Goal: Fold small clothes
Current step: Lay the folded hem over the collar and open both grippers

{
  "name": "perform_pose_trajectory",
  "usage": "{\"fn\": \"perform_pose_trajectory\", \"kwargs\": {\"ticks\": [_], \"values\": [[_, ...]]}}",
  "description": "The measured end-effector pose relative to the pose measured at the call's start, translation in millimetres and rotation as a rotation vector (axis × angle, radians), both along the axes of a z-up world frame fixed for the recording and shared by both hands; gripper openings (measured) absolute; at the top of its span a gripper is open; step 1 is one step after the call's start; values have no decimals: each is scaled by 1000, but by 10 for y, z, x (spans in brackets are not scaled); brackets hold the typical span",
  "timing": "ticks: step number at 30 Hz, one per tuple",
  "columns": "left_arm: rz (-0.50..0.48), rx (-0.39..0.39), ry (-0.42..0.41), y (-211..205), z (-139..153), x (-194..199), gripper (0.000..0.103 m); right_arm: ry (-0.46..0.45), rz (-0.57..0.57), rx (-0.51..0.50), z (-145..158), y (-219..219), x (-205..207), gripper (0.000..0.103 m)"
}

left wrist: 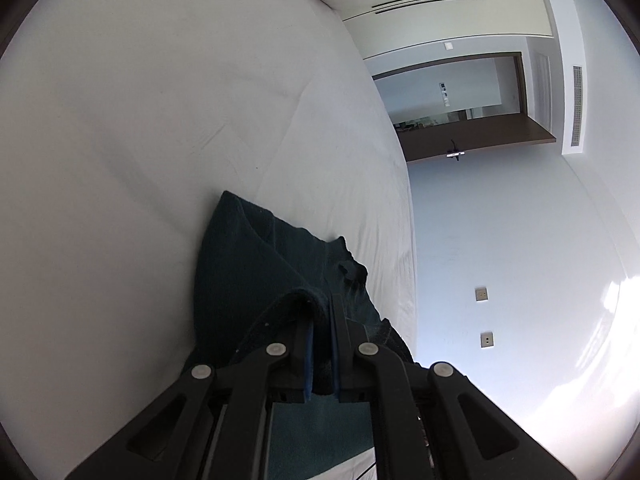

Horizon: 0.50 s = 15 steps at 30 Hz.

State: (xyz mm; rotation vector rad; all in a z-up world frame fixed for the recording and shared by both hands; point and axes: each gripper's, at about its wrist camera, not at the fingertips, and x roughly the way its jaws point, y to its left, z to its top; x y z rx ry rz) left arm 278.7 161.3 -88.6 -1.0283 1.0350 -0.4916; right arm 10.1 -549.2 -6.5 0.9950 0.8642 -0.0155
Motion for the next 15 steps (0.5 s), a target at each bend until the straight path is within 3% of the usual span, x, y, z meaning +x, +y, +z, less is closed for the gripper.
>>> {"fn": "perform_pose_trajectory", "kwargs": {"ticks": [5, 9, 11, 13, 14, 15], "values": [[25, 5, 21, -19, -196, 289, 6, 31, -28, -20, -200, -49, 371, 6], [34, 33, 95, -85, -507, 503, 7, 26, -99, -76, -343, -144, 581, 7], [47, -7, 114, -67, -621, 492, 15, 83, -122, -149, -399, -174, 657, 8], [71, -40, 91, -40, -595, 412, 41, 72, -104, -124, -432, -193, 636, 16], [81, -30, 72, -35, -545, 379, 48, 65, -95, -140, -405, -187, 595, 21], [89, -14, 54, -25, -477, 343, 64, 58, -90, -178, -360, -167, 553, 21]]}}
